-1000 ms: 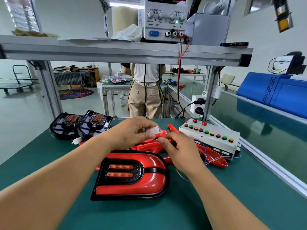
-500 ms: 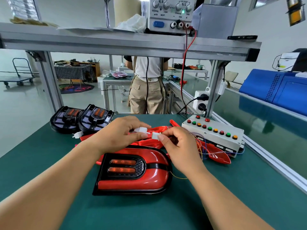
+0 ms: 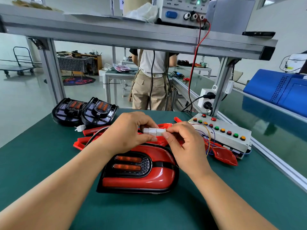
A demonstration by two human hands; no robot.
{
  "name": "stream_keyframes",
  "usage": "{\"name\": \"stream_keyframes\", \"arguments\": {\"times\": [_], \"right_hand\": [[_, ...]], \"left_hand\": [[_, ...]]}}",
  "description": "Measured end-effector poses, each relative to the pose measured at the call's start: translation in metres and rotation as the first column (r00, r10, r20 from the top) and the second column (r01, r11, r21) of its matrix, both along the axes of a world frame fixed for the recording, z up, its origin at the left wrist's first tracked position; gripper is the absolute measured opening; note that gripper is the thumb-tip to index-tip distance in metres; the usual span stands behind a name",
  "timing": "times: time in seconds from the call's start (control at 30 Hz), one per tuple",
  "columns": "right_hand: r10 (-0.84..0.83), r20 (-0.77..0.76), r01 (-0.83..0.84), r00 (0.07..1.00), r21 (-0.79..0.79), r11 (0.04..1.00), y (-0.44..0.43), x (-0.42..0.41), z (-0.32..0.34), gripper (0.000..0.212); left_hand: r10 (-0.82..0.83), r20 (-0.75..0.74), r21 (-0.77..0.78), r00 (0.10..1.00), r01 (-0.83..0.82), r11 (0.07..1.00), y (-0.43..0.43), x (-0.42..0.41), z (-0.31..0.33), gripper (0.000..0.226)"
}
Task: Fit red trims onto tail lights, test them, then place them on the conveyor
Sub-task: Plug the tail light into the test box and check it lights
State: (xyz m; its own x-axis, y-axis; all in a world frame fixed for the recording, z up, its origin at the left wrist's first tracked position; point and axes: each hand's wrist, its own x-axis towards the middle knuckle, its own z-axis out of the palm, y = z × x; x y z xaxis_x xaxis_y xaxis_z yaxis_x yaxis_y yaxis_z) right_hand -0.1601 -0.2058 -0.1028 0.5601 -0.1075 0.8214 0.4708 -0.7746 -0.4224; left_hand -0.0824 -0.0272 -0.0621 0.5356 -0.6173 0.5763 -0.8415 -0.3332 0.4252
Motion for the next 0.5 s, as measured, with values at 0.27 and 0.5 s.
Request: {"name": "stream_keyframes", "arguments": {"times": [0.27, 0.5], "right_hand": [[0.025, 0.033, -0.024, 0.999, -0.032, 0.999, -0.0015, 0.0003, -0.0007, 0.01], [-0.008, 0.029, 0.009, 1.0, -0.058, 0.998, 0.0025, -0.0011, -0.0011, 0.008]], "left_hand": [[0.033, 0.013, 0.041, 0.999, -0.034, 0.999, -0.0023, 0.0003, 0.0014, 0.023], [0.005, -0.029, 0.069, 1.0, -0.002, 0.998, -0.0048, -0.0029, 0.0002, 0.025]]}}
